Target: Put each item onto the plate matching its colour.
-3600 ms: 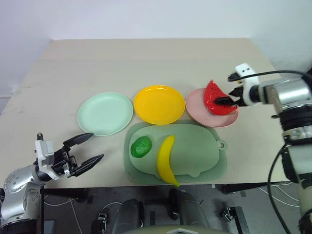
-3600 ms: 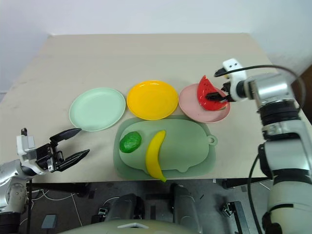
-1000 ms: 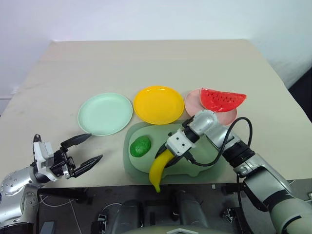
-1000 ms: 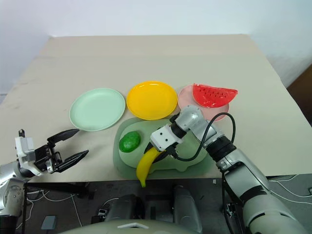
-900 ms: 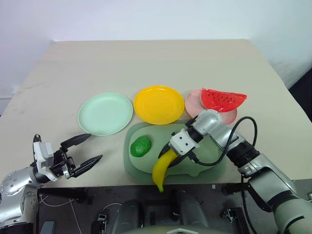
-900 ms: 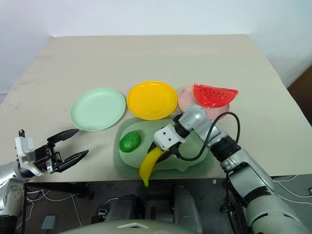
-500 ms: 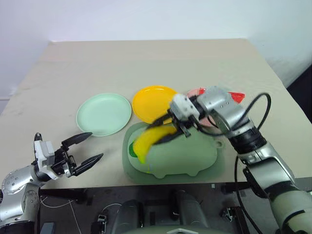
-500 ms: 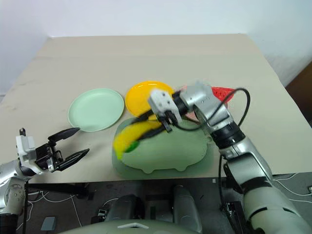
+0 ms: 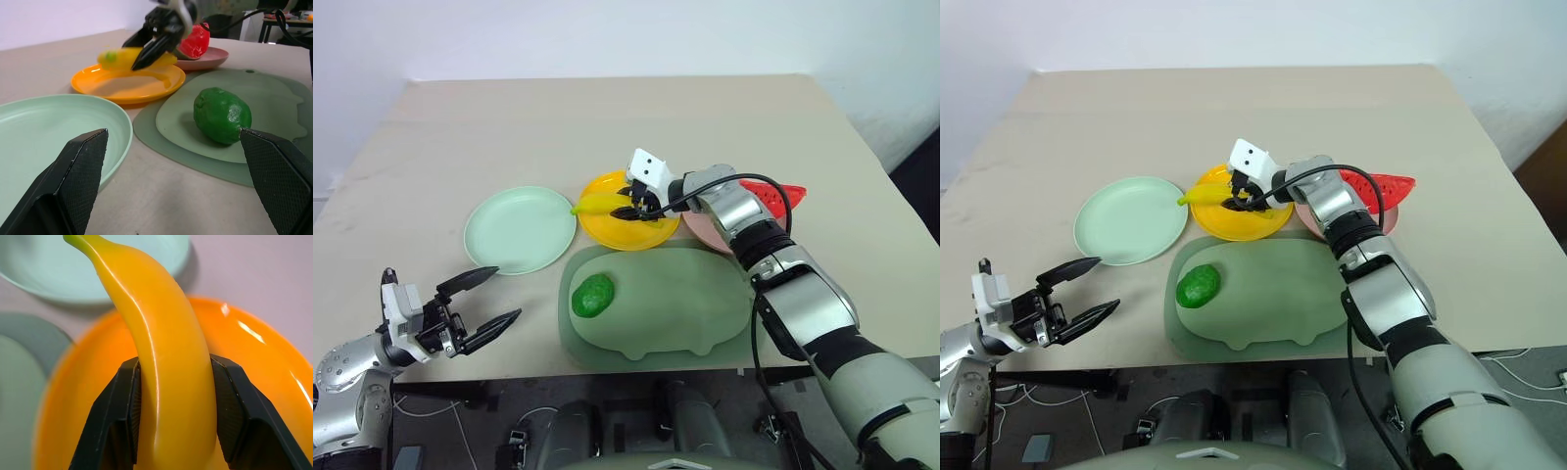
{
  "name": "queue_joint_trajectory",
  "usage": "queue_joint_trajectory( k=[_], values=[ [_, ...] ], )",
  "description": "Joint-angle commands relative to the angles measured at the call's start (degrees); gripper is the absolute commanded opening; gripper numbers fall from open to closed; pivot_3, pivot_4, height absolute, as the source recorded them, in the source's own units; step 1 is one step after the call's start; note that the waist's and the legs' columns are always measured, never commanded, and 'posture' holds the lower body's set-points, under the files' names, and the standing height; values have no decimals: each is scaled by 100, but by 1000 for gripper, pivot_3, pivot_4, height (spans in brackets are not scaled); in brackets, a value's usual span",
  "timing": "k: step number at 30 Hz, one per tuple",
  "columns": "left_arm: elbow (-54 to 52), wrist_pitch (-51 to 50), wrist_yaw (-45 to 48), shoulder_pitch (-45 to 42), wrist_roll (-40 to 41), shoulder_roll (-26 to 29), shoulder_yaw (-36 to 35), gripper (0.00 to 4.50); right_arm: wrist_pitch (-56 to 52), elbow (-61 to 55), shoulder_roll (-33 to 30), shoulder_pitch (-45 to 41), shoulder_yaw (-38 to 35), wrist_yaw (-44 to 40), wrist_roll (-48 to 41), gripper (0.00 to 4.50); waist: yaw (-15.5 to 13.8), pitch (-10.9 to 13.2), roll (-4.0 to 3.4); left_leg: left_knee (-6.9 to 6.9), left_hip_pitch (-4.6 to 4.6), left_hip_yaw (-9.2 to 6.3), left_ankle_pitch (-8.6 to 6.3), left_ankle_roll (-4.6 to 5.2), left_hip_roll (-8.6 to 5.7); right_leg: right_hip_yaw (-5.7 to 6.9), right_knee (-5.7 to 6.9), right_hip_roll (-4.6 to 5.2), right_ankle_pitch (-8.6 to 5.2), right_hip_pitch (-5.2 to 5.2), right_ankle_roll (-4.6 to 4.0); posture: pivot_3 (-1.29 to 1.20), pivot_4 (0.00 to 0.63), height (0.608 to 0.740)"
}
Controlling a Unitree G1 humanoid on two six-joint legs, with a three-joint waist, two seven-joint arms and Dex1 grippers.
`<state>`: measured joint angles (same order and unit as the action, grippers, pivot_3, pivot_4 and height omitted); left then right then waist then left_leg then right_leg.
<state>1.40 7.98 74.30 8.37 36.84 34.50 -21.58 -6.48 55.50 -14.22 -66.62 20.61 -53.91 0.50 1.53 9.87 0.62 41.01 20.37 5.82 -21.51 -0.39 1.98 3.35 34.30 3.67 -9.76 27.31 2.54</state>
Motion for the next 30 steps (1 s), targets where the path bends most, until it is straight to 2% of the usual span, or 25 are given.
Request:
queue_joint_trajectory(
  k=[1,4,12,13,17,20,25,30],
  values=[
    [-164,49,-37,30,79,7,-130,4500,194,356,82,-307,-196,281,213,1619,14,0,0,1,-1,0,0,0,0,0,1,0,0,0,0,0,150,736],
    [-184,34,-70,22,76,17,-124,4500,264,678,101,-360,-191,531,436,1619,70,0,0,1,-1,-2,0,0,1,0,3,0,0,-1,0,0,150,736],
    [-233,13,-95,29,87,46,-123,4500,121,631,71,-414,-523,94,287,4330,114,1,-1,-3,0,-2,0,0,6,-1,1,-1,1,1,1,0,150,736],
    [-252,6,-99,35,92,48,-127,4500,88,469,27,-391,-613,-28,207,4480,111,1,-1,-3,0,-2,0,0,6,-1,1,0,1,0,1,0,150,736],
    [-339,-26,-121,59,116,55,-144,4500,-397,-615,-223,-182,-1042,-693,-314,4480,101,4,-6,-3,2,-4,0,1,13,-1,1,1,1,1,2,0,150,736],
    [-454,-93,-158,63,148,77,-146,4500,-1130,-1835,-633,135,-1366,-1115,-788,4480,64,3,-5,-3,2,-9,-1,1,18,2,1,2,1,-2,2,0,150,736],
    [-573,-157,-248,-49,126,58,-77,4500,-1799,-3981,-1881,1438,-1830,-2046,-1617,4480,-92,1,-2,-2,3,-16,-6,10,10,8,-10,9,1,-9,2,0,150,736],
    [-711,-165,-493,-209,-27,-9,77,4500,-2042,-4882,-2681,2544,-2415,-2213,-2144,4480,-70,2,-4,0,-4,-7,-21,39,-2,5,-9,7,1,-10,3,0,150,736]
  ],
)
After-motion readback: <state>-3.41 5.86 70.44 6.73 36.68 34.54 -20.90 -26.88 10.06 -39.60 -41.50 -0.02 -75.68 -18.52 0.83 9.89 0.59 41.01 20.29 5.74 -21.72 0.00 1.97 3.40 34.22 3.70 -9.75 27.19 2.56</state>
